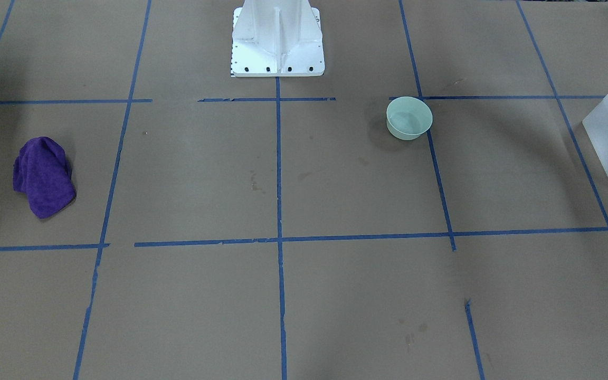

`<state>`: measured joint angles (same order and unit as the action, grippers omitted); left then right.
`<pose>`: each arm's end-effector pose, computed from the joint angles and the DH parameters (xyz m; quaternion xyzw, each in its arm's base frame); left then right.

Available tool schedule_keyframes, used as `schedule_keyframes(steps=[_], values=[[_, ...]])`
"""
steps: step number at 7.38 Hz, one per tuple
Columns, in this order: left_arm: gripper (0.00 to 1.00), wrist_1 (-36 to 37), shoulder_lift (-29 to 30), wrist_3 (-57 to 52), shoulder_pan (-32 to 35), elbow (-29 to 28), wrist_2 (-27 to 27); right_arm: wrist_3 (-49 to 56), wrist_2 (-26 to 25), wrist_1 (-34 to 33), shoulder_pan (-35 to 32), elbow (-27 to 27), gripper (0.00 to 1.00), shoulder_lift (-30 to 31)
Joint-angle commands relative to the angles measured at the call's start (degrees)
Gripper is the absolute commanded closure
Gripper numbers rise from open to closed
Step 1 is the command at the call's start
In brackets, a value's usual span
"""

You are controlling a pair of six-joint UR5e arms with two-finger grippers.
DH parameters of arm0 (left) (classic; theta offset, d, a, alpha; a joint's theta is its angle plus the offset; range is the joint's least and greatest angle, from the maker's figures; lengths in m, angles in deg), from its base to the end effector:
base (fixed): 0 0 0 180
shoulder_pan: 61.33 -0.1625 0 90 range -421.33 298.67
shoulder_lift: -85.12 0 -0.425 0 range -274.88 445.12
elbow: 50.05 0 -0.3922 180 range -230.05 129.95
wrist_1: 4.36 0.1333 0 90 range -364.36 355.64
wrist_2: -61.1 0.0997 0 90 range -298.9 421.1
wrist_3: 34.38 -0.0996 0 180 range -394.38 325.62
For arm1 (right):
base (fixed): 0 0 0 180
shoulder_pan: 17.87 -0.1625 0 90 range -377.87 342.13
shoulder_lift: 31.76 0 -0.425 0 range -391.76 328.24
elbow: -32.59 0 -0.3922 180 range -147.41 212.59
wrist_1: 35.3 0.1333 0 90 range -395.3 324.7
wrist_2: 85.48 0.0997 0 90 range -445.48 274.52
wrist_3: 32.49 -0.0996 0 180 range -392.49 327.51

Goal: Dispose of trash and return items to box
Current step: 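Lift the yellow cup with the left gripper and drop it into the clear bin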

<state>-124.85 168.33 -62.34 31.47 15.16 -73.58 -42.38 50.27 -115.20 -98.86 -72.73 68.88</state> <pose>-0.0819 -0.3787 0.8626 0.0923 0.3688 0.1979 0.9035 -0.0056 -0.4310 0.5900 0.0536 -0.3997 -0.0430 0.9141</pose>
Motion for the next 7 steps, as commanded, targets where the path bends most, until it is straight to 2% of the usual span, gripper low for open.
schedule_keyframes(steps=[1,2,3,4,5,7], values=[[1.00,-0.2,0.6,1.5,-0.2,-1.1,-0.1,0.0,0.0,0.0,0.3,0.0,0.00,0.0],[0.84,-0.2,0.9,1.6,-0.2,-1.3,0.0,0.0,0.0,0.0,0.3,0.0,0.00,0.0],[0.59,-0.1,1.0,1.9,-0.2,-1.3,0.2,0.0,0.0,-0.1,0.3,0.1,0.00,0.0],[0.45,-0.1,1.7,2.0,-0.3,-1.2,0.3,0.0,0.0,-0.1,0.3,0.1,0.00,0.0],[0.44,0.3,2.4,3.2,-0.3,-0.6,0.5,-0.1,0.0,0.0,0.4,0.0,0.00,0.0],[0.30,3.0,1.6,4.8,-0.3,9.0,0.6,-2.6,0.1,0.0,1.6,-0.3,0.00,-1.1]])
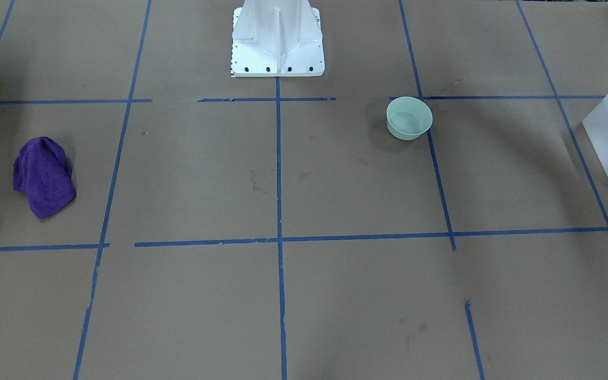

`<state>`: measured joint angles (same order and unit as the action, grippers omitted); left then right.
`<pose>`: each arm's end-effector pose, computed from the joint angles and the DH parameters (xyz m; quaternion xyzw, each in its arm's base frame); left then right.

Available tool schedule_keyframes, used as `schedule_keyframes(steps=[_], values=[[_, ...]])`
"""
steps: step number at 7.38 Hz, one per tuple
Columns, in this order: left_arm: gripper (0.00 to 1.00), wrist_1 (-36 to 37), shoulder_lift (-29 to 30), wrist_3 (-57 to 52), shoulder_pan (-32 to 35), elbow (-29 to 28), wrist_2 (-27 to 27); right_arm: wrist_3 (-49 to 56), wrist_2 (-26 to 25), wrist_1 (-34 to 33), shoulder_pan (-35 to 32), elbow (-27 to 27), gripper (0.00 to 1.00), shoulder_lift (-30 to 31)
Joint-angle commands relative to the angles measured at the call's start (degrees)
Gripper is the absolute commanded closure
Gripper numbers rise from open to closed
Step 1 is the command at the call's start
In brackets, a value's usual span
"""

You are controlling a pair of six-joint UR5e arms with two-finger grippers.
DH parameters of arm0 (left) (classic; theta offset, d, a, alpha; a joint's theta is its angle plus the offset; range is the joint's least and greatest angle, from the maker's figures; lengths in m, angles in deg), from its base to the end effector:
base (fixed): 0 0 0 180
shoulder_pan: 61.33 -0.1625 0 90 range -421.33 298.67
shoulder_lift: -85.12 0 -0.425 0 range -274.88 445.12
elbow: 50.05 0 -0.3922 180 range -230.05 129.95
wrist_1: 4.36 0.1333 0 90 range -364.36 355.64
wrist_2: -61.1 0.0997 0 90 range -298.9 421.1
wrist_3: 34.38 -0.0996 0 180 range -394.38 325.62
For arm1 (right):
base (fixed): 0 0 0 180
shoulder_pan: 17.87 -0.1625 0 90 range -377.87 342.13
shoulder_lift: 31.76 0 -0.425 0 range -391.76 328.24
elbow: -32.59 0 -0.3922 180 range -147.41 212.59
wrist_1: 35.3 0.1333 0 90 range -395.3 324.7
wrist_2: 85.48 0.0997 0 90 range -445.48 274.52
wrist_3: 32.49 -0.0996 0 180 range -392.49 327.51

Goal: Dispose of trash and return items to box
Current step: 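Lift the yellow cup with the left gripper and drop it into the clear bin, then reach the right gripper to the purple cloth and grasp it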

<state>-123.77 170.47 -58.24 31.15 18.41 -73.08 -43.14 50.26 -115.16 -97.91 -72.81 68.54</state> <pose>-0.0820 -0.4179 0.8249 0.1110 0.3601 0.1822 0.9082 -0.0132 -0.4334 0.5866 0.0513 -0.4009 -0.0460 0.9135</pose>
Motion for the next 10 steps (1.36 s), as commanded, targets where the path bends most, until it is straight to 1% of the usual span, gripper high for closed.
schedule_keyframes(steps=[1,2,3,4,5,6,7,8,9,10], values=[[0.26,8.3,-0.4,0.7,0.4,12.8,0.1,-5.2,0.4,0.0,2.3,-1.3,0.00,-0.8],[0.17,15.0,-0.5,0.9,0.7,20.4,0.1,-7.3,0.4,0.0,3.8,-2.1,0.00,-0.8],[0.14,21.3,-0.6,4.1,0.7,28.3,0.1,-7.4,0.4,0.0,4.8,-2.4,0.00,-0.7],[0.12,24.5,-0.5,11.1,0.7,35.0,0.1,-7.4,0.4,0.0,5.7,-2.4,0.00,-0.7],[0.12,25.0,-0.4,17.4,0.4,38.4,0.1,-7.5,0.7,0.0,7.4,-2.4,0.00,-0.7],[0.11,24.9,0.0,19.9,-0.4,39.5,-0.5,-10.3,1.4,0.9,9.7,-2.5,0.00,-0.7],[0.10,24.8,0.3,25.5,-3.5,41.6,-0.6,-19.2,0.9,7.1,13.5,-2.2,0.00,-0.7],[0.10,24.8,0.4,31.1,-6.6,44.5,-0.6,-27.7,-0.5,13.4,17.0,-1.5,0.00,-0.6],[0.10,24.5,0.5,36.0,-9.7,46.4,-0.6,-32.5,-2.3,15.3,20.0,-1.1,0.00,-0.7],[0.09,24.5,0.7,40.2,-12.3,48.5,-0.6,-35.0,-5.7,15.4,22.7,-1.0,0.00,-0.7]])
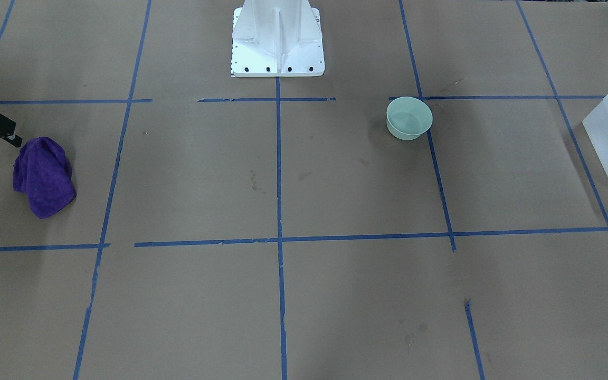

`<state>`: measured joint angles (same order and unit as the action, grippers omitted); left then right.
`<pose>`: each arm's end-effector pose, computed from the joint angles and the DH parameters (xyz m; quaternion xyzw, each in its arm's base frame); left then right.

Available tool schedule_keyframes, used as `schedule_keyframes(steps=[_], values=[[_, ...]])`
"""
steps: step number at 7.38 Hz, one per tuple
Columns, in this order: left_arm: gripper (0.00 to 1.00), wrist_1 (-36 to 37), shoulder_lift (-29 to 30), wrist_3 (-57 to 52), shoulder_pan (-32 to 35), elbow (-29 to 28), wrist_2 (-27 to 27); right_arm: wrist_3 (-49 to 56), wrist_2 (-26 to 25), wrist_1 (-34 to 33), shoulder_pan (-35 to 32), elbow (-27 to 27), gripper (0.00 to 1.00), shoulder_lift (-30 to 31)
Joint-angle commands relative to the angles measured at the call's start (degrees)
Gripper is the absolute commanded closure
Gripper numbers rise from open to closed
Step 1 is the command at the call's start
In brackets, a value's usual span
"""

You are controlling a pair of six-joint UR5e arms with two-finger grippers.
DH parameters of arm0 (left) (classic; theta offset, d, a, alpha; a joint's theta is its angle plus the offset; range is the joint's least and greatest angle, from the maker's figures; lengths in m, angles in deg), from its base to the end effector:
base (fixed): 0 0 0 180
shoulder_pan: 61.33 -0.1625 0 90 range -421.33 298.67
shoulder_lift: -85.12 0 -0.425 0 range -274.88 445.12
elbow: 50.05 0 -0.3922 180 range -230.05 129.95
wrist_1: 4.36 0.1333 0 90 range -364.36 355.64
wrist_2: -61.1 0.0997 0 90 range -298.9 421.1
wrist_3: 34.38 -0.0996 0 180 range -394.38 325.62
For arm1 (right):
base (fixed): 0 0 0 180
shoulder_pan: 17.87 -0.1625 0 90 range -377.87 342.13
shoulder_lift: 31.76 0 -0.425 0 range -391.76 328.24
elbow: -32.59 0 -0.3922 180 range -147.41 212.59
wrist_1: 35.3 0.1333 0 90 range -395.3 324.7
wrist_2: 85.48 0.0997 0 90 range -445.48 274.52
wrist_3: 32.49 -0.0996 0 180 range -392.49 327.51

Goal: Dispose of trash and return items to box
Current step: 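Reach the right gripper to the purple cloth and grasp it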

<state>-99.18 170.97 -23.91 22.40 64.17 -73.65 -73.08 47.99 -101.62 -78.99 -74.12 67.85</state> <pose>-0.0128 -0.4620 0.4740 0.1430 0.3968 0.0489 0.9054 -0.1562 -0.4173 0.5441 -0.0008 -0.4339 -0.0064 0.9010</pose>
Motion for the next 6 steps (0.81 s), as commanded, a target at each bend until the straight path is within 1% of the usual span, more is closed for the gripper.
schedule_keyframes(steps=[1,2,3,4,5,6], values=[[0.09,-0.2,0.3,10.0,-6.2,4.3,-0.1,-5.5,-3.8,1.8,4.2,1.1,0.00,-0.1],[0.09,-2.4,0.5,14.6,-9.0,4.8,0.0,-5.7,-3.7,1.9,4.8,3.4,0.00,-0.1],[0.09,-3.9,0.5,17.2,-10.2,4.8,0.0,-5.8,-3.8,1.8,5.6,3.6,0.00,-0.8],[0.08,-4.7,0.6,20.0,-12.3,4.9,0.4,-8.1,-4.0,1.9,7.2,3.7,0.00,-1.8],[0.08,-4.9,0.6,20.6,-12.8,4.9,0.5,-10.4,-4.1,1.9,7.7,3.9,0.25,-2.6],[0.08,-4.9,0.6,21.0,-13.7,4.9,0.5,-10.6,-4.1,1.9,7.7,4.2,0.94,-2.6]])
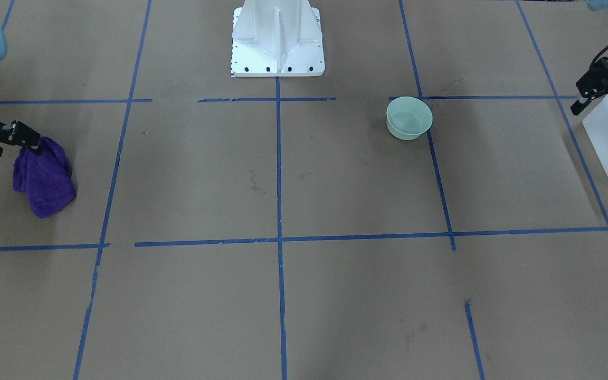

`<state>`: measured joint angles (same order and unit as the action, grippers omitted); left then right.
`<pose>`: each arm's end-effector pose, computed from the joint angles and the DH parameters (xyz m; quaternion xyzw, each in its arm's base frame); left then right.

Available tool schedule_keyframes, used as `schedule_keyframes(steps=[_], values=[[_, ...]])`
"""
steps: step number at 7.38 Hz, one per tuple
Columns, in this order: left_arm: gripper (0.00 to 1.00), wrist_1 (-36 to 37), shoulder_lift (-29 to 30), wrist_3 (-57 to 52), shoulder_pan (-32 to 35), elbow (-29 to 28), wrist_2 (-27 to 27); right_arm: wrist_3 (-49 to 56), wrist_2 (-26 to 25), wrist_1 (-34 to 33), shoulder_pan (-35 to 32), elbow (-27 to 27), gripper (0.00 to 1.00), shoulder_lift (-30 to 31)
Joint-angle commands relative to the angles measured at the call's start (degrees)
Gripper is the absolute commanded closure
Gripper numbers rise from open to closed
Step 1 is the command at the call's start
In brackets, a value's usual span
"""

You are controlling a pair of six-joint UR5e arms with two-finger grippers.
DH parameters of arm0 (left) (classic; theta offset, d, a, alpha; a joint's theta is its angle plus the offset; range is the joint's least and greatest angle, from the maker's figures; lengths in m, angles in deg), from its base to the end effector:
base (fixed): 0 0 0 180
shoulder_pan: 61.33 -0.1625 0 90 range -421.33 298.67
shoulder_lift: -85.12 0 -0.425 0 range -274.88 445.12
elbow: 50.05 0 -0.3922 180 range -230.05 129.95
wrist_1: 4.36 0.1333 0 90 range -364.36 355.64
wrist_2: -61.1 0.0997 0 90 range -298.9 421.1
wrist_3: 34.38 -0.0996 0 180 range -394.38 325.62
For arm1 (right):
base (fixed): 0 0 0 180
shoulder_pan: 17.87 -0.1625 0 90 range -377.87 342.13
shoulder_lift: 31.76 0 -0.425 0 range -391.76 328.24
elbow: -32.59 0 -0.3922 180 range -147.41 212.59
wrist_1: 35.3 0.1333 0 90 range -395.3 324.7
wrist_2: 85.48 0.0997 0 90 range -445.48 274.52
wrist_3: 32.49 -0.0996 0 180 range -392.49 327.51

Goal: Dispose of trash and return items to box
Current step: 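Reach the right gripper to the purple cloth and grasp it, then carry the cloth into the pink bin with right gripper while left reaches for bowl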

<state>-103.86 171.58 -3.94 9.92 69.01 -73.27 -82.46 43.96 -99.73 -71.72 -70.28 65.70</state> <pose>0.0844 -0.4468 0.4188 0.1034 0.4434 0.0231 0.8900 -0.2150 -0.4130 0.5616 -0.0383 -0.4092 0.0197 0.9114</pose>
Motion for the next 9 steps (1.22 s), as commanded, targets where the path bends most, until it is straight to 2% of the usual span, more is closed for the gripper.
schedule_keyframes(steps=[1,3,4,5,6,7,8,9], values=[[0.08,-0.3,0.0,1.0,-1.4,0.0,0.1,-0.9,0.0,0.1,0.3,0.4,1.00,-0.3],[0.08,-2.9,0.0,9.4,-6.0,0.6,0.1,-0.8,0.3,0.1,0.1,-1.4,1.00,0.2],[0.08,-4.6,-0.1,14.2,-8.8,0.6,0.2,-0.7,0.9,-0.8,-1.9,-4.6,1.00,0.5],[0.08,-5.3,-0.2,16.8,-11.3,0.7,0.5,-0.6,2.2,-1.0,-6.2,-6.6,1.00,1.3],[0.08,-5.4,-0.3,19.6,-15.4,1.3,6.2,1.4,6.1,-1.0,-11.2,-6.7,1.00,1.4],[0.08,-5.3,-0.5,20.6,-18.4,1.4,8.4,6.1,7.0,-1.0,-16.1,-6.8,1.00,3.8],[0.08,-5.3,-0.5,24.2,-23.0,1.4,11.5,15.2,7.2,-1.0,-22.0,-6.8,1.00,7.4],[0.08,-5.6,-0.6,24.7,-24.8,1.5,12.6,21.9,7.2,-1.2,-26.8,-6.6,1.00,10.0]])
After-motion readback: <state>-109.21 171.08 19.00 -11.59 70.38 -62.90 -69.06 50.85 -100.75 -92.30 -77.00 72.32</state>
